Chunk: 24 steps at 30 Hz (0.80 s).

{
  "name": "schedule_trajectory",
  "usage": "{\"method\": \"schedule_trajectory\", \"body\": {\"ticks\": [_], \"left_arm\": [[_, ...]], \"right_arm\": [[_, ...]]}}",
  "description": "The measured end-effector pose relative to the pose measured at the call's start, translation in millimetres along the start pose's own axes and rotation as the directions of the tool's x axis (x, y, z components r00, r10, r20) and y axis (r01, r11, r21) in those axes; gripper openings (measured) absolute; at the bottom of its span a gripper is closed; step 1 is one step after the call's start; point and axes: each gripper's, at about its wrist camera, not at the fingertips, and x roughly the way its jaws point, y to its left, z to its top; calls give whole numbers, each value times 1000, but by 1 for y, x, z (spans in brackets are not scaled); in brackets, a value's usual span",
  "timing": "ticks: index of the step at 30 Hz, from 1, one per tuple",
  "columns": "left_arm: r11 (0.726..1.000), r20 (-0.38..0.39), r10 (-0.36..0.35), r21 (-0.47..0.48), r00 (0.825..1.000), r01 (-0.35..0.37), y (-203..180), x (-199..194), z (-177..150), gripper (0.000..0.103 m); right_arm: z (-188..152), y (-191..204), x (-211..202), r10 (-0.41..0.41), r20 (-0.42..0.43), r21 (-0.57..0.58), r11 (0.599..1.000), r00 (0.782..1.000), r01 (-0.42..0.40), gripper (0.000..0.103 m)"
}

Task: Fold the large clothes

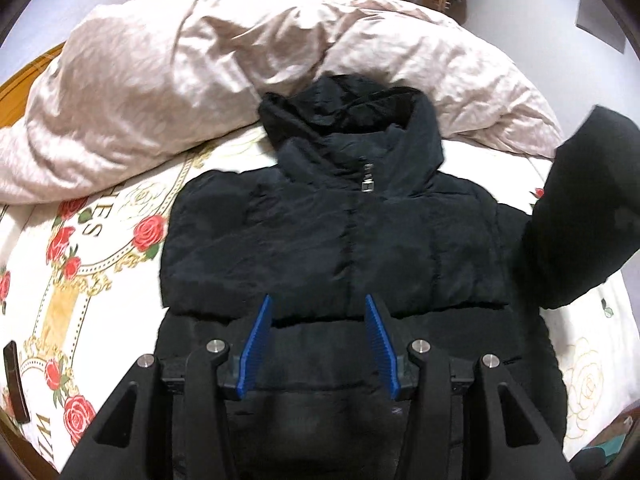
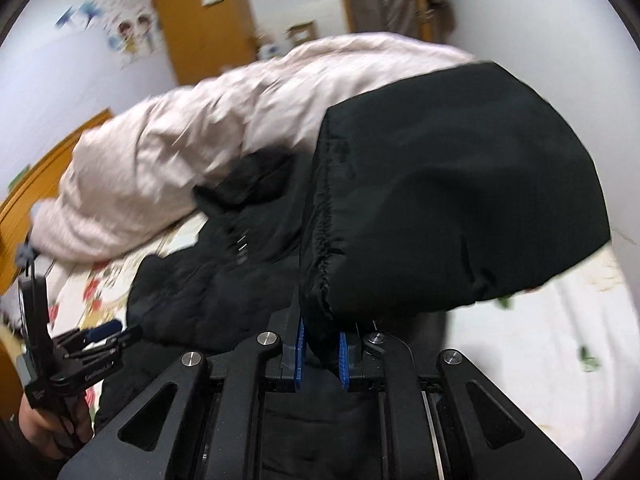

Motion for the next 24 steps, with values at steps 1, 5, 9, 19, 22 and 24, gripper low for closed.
{"method": "schedule_trajectory", "body": {"ticks": [1, 5, 9, 19, 22, 24], "left_arm": [[1000, -4, 3, -9, 1000, -3, 6, 2, -2, 50], [998, -25, 13, -58, 1000, -15, 31, 15, -10, 50], [995, -48, 20, -93, 999, -24, 51, 30, -17, 50], [990, -51, -17, -140, 999, 9, 69, 38, -22, 53], [986, -24, -67, -157, 997, 62, 66, 31, -14, 63], [981, -13, -103, -164, 995, 99, 61, 29, -9, 65]], "right_arm": [[-4, 11, 16, 18, -28, -8, 1000, 999, -18, 13], [-17, 43, 67, 53, -114, -38, 998, 992, -58, 13], [-34, 72, 119, 84, -207, -69, 993, 975, -100, 22], [-62, 101, 135, 210, -247, -86, 968, 946, -237, 61], [-57, 93, 114, 252, -199, -59, 962, 947, -268, 61], [-55, 82, 98, 254, -151, -54, 963, 955, -264, 62]]}}
